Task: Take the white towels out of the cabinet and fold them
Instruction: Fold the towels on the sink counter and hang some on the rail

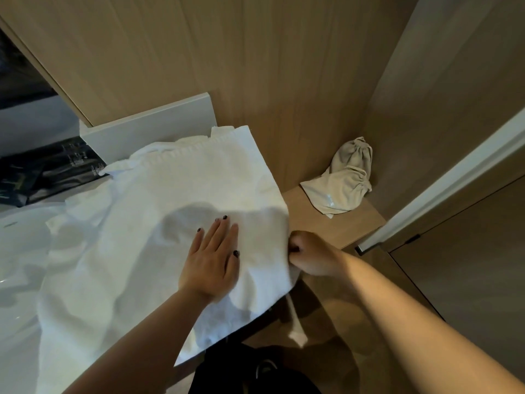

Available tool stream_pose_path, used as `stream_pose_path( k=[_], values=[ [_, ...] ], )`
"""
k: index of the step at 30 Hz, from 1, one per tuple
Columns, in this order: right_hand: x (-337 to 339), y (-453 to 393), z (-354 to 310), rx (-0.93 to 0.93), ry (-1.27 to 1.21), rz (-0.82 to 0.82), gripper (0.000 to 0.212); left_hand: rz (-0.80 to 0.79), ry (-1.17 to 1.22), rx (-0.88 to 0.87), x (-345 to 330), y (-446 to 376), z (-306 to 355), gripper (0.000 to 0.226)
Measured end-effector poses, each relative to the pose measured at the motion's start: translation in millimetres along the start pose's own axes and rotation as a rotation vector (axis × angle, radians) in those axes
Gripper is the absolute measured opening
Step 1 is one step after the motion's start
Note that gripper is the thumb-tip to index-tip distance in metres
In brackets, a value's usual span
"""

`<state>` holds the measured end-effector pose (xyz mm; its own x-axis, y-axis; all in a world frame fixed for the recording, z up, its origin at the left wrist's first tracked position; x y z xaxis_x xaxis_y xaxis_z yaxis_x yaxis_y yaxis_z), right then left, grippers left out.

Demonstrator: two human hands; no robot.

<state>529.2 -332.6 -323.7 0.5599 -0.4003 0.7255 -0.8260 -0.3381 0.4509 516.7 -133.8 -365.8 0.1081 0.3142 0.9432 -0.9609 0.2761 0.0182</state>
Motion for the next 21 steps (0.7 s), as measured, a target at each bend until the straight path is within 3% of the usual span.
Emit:
stream_pose_path(
  k=[3, 8, 13, 17, 19, 21],
  values=[
    [15, 30, 40, 0.002, -0.307, 0.158, 0.024, 0.008, 0.008, 0.002, 0, 0, -1, 0.064],
    [-14, 63, 99, -0.209, -0.56, 0.114, 0.024, 0.008, 0.021, -0.032, 3, -1, 4, 0.064],
    [-27, 45, 91, -0.309, -0.775, 0.096, 0.03, 0.002, 0.026, -0.032, 4, -1, 5, 0.064],
    [-14, 35, 105, -0.435, -0.483, 0.297, 0.053, 0.003, 0.03, -0.03, 5, -2, 5, 0.064],
    [-4, 41, 110, -0.532, -0.302, 0.451, 0.042, 0.0, 0.027, -0.031, 5, -2, 5, 0.064],
    [6, 45, 87, -0.443, -0.213, 0.652, 0.013, -0.005, 0.022, -0.031, 2, -3, 3, 0.064]
  ],
)
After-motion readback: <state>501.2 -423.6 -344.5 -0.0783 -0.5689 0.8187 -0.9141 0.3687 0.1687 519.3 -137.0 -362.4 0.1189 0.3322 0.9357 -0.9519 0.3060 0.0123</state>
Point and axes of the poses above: each hand's wrist, its own y-axis away from the middle knuckle, its own x-axis out of the back of the hand, z = x × y, the point moved 7 cm from there along -y, towards the middle knuckle, and after that the axes turned 6 degrees about y, right-handed, at the moved point
